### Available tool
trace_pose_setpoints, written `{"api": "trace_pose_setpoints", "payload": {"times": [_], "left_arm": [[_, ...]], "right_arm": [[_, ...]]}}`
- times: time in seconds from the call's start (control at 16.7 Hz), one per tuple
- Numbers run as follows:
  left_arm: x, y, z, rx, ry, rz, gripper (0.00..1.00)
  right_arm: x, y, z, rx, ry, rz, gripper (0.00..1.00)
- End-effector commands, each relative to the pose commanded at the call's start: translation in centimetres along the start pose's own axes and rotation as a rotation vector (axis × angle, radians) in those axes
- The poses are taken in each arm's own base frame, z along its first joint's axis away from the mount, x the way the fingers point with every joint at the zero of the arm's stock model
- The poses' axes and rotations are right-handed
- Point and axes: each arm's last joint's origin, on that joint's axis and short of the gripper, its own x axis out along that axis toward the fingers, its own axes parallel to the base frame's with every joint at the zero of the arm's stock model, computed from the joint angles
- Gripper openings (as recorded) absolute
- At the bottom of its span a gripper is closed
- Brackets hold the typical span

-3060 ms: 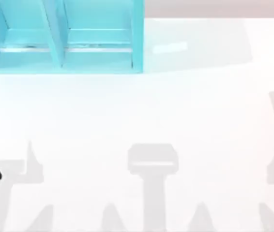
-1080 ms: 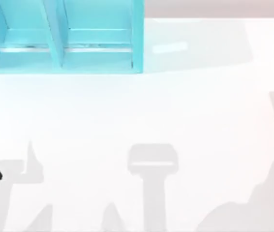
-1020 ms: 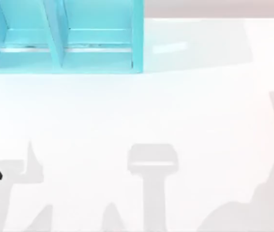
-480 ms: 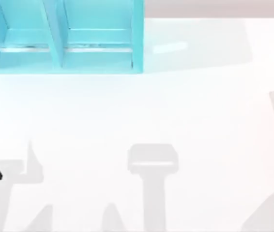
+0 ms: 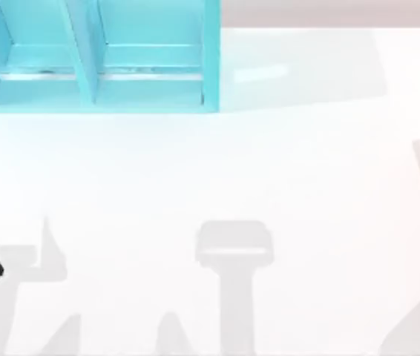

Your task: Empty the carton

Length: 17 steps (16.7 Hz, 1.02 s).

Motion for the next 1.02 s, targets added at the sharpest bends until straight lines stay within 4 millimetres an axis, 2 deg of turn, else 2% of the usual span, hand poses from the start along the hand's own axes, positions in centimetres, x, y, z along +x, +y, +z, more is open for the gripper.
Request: {"api": "trace_pose_setpoints", "payload": {"times": [0.66, 1.02], "left_arm": [[0.0, 0.0, 0.0, 0.0, 0.0, 0.0, 1.0], [0.0, 0.0, 0.0, 0.0, 0.0, 0.0, 1.0]], "right_arm": [[0.0, 0.0, 0.0, 0.0, 0.0, 0.0, 0.02], [0.0, 0.0, 0.0, 0.0, 0.0, 0.0, 0.0]]}}
